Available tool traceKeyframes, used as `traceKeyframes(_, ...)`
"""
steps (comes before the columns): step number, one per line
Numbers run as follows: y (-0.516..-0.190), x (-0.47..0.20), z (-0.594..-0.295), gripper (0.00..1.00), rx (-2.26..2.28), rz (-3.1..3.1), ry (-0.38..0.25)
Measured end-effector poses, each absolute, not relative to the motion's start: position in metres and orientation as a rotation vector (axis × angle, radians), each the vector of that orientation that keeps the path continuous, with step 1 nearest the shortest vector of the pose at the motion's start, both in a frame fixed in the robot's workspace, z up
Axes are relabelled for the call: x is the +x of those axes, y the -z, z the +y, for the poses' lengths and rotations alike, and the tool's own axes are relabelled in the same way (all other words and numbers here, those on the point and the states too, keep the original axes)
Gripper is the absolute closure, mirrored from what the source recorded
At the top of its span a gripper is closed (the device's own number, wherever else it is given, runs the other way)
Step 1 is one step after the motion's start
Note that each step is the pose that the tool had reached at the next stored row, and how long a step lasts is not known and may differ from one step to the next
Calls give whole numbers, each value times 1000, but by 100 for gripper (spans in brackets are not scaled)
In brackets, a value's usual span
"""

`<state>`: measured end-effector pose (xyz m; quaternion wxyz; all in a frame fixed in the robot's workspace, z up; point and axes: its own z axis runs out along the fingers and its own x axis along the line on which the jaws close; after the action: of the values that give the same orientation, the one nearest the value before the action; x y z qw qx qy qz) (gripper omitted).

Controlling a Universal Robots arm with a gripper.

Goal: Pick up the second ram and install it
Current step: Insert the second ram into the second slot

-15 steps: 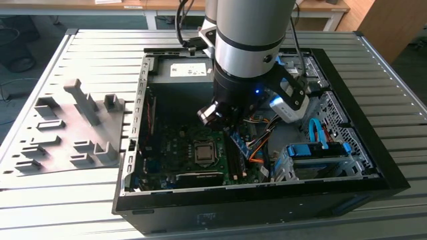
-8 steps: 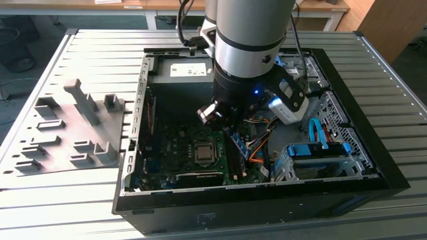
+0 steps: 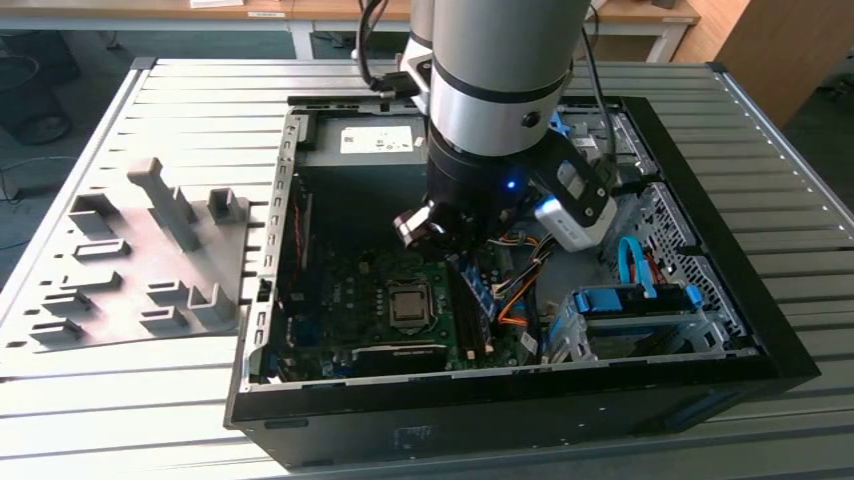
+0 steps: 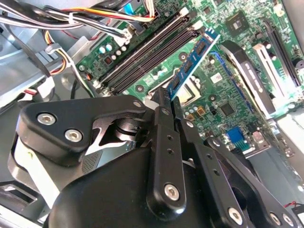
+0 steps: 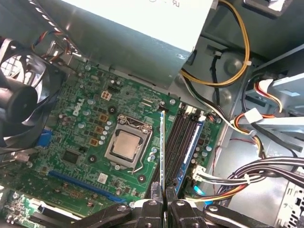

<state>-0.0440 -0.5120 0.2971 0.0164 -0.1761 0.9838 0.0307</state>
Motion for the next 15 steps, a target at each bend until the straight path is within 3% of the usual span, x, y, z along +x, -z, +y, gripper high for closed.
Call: traceKeyframes(15,-297,-44,-512,86,-440,3074,-94)
